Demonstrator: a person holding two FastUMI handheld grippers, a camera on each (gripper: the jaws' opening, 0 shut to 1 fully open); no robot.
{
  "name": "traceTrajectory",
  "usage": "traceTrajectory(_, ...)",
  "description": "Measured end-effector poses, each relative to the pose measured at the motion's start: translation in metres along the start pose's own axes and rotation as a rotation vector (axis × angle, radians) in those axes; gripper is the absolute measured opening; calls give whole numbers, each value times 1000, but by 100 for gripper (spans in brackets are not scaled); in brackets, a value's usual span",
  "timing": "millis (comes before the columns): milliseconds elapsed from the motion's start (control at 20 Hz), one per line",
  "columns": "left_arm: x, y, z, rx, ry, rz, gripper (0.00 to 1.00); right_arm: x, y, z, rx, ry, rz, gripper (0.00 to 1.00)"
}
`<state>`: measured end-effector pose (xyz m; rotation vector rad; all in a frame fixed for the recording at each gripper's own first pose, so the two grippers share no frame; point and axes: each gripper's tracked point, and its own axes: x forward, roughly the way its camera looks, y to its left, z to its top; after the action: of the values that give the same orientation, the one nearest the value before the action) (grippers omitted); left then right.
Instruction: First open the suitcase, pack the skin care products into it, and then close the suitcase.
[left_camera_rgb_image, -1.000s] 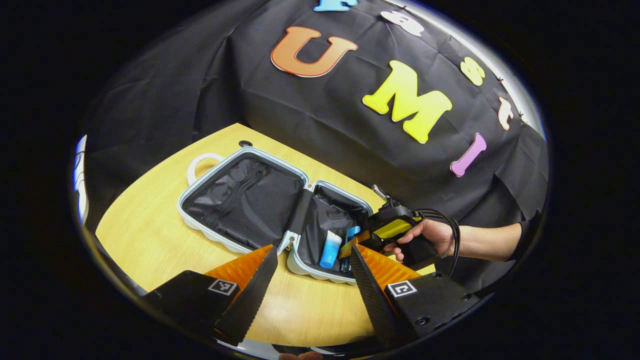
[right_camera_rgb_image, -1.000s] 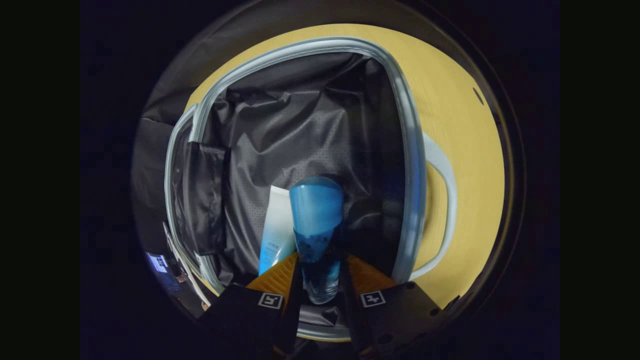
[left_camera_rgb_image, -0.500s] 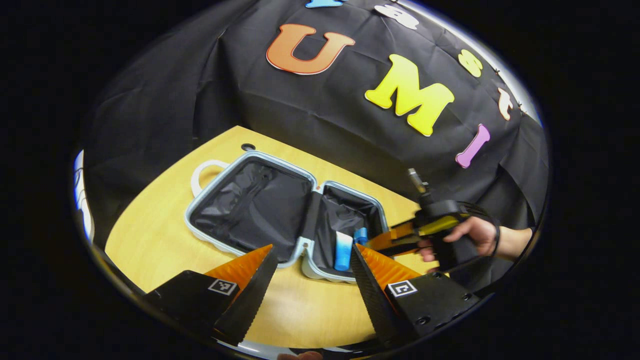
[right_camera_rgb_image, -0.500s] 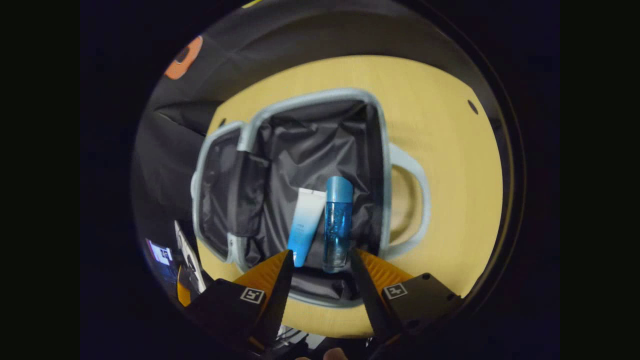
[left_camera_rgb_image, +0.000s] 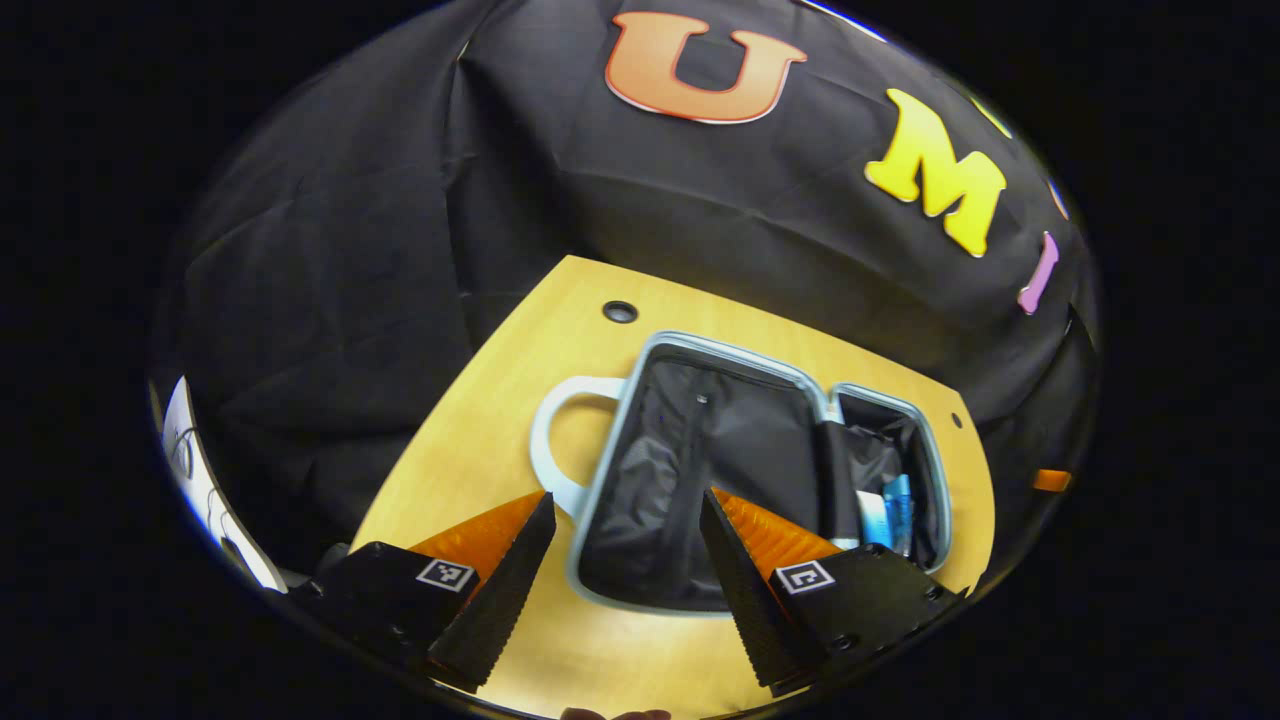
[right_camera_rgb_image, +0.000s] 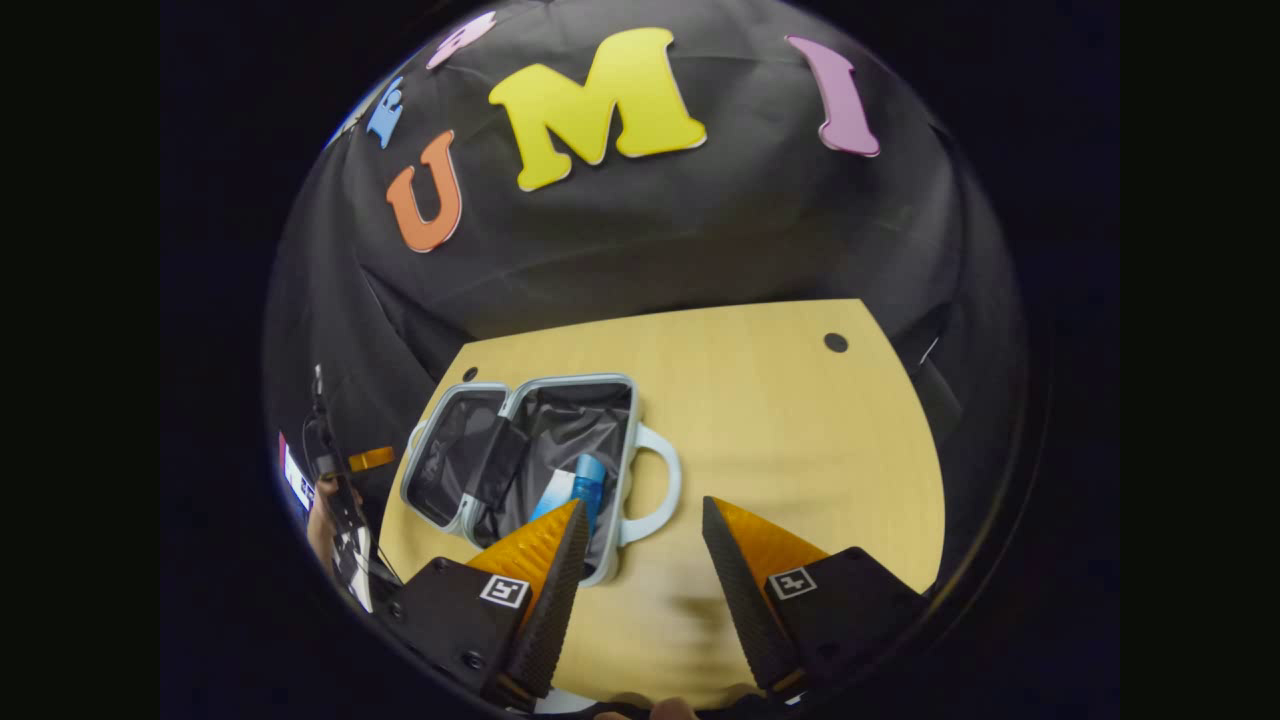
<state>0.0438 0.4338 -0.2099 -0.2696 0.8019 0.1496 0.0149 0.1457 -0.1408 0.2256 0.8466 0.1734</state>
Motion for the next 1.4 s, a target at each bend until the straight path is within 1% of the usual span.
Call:
traceTrajectory(150, 39, 29, 17, -29, 49, 34, 93, -19, -30, 7, 82, -17, -38, 69)
traceTrajectory(300, 76, 42, 6, -16, 124, 60, 92, -27, -54, 20, 143, -45, -92, 69)
traceTrajectory(400, 89, 60, -1, -9, 165, 105, 90, -30, -58, 29, 145, -78, -108, 69)
traceTrajectory(500, 101, 66, 7, -29, 143, 115, 88, -34, -56, 31, 118, -93, -113, 69)
traceTrajectory(600, 113, 61, 7, -62, 139, 107, 81, -33, -51, 25, 107, -80, -107, 69)
traceTrajectory(650, 115, 61, 1, -74, 151, 113, 82, -33, -47, 25, 108, -76, -99, 69)
traceTrajectory(700, 115, 61, -4, -91, 158, 119, 70, -33, -46, 24, 108, -73, -96, 69)
traceTrajectory(750, 115, 60, -7, -117, 157, 119, 55, -33, -45, 23, 108, -75, -91, 69)
traceTrajectory(800, 115, 58, -8, -148, 151, 112, 57, -34, -45, 23, 106, -77, -90, 69)
traceTrajectory(850, 116, 53, -9, -192, 141, 78, 48, -32, -45, 21, 102, -75, -88, 69)
traceTrajectory(900, 111, 52, -6, -230, 130, 89, 33, -33, -48, 19, 99, -70, -92, 69)
traceTrajectory(950, 110, 50, -3, -243, 121, 88, 19, -35, -49, 17, 101, -65, -93, 69)
traceTrajectory(1000, 109, 49, -1, -235, 112, 90, 26, -38, -52, 17, 99, -75, -101, 69)
traceTrajectory(1050, 107, 48, 3, -215, 88, 96, 16, -40, -56, 20, 88, -98, -105, 69)
traceTrajectory(1150, 93, 43, 24, -173, 19, 128, 13, -48, -66, 25, 63, -147, -131, 70)
traceTrajectory(1200, 82, 38, 40, -154, -32, 142, 13, -59, -73, 25, 50, -171, -158, 70)
traceTrajectory(1250, 67, 32, 56, -136, -83, 154, 12, -64, -79, 33, 38, -212, -180, 65)
traceTrajectory(1300, 51, 23, 70, -119, -129, 168, 11, -70, -88, 39, 23, -268, -206, 71)
traceTrajectory(1400, 13, -3, 97, -109, -226, 194, 11, -82, -105, 46, 2, -359, -263, 71)
